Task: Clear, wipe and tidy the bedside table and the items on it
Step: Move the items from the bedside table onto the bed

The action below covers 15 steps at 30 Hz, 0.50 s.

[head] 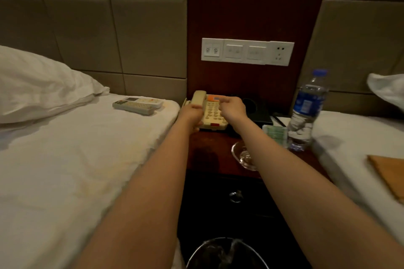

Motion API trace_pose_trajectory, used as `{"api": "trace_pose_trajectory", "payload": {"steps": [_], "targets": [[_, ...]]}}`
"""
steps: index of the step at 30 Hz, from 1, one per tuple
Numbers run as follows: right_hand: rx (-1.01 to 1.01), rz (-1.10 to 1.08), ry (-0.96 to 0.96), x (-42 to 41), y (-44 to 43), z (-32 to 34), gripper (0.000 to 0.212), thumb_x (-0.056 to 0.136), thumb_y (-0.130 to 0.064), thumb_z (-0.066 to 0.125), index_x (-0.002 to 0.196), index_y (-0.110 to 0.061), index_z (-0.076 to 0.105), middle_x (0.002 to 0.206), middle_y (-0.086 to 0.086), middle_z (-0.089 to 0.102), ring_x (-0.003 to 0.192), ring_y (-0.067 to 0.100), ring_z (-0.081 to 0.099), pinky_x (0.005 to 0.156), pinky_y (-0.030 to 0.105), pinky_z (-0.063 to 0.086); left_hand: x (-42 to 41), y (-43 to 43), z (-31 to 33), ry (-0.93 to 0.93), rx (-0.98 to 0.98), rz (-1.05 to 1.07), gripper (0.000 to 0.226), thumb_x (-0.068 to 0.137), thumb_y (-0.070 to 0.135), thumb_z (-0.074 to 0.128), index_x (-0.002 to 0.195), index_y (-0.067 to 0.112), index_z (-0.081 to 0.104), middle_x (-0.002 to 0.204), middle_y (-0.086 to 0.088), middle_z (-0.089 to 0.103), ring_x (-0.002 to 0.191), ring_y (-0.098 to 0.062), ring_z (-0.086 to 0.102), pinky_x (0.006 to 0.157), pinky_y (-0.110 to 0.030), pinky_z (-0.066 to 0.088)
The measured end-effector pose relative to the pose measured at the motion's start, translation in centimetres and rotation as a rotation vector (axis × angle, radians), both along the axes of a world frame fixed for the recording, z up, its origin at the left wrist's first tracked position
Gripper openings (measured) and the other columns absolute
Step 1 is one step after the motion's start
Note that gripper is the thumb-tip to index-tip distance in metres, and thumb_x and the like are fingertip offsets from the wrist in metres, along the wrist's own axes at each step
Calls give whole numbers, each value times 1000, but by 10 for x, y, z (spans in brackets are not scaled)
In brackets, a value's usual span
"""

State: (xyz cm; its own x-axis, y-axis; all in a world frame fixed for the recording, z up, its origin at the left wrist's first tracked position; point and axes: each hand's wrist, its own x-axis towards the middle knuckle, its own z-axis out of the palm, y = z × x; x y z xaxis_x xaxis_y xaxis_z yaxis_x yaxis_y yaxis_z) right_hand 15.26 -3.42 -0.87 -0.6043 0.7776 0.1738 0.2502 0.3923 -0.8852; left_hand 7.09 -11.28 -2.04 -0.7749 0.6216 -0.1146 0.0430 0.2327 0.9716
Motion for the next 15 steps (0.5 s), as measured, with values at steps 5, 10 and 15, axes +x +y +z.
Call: {"api": "trace_pose_trajectory", "payload": {"steps": [5, 10, 15], "targets": [[301, -120, -92, 61, 18, 8, 42, 93, 1, 40, 132, -6, 53, 134, 12, 54, 121, 24, 52, 95, 28, 42, 42, 19, -2, -8, -124, -112, 36, 98, 17, 41, 133, 9, 44, 101, -6, 52, 64, -14, 51, 55, -28, 39], [453, -186, -407, 102, 45, -9, 38, 88, -9, 50, 125, -7, 55, 131, 16, 48, 121, 33, 44, 97, 38, 41, 65, 26, -14, 5, -264, -167, 34, 95, 23, 48, 125, 7, 42, 88, -5, 53, 64, -13, 48, 62, -28, 43], [494, -118, -605, 127, 51, -37, 31, 87, -14, 50, 115, -7, 62, 125, 15, 53, 115, 33, 49, 94, 37, 43, 84, 22, -23, 40, -347, -234, 26, 93, 21, 52, 115, 6, 49, 82, -6, 55, 63, -14, 53, 57, -25, 44]]}}
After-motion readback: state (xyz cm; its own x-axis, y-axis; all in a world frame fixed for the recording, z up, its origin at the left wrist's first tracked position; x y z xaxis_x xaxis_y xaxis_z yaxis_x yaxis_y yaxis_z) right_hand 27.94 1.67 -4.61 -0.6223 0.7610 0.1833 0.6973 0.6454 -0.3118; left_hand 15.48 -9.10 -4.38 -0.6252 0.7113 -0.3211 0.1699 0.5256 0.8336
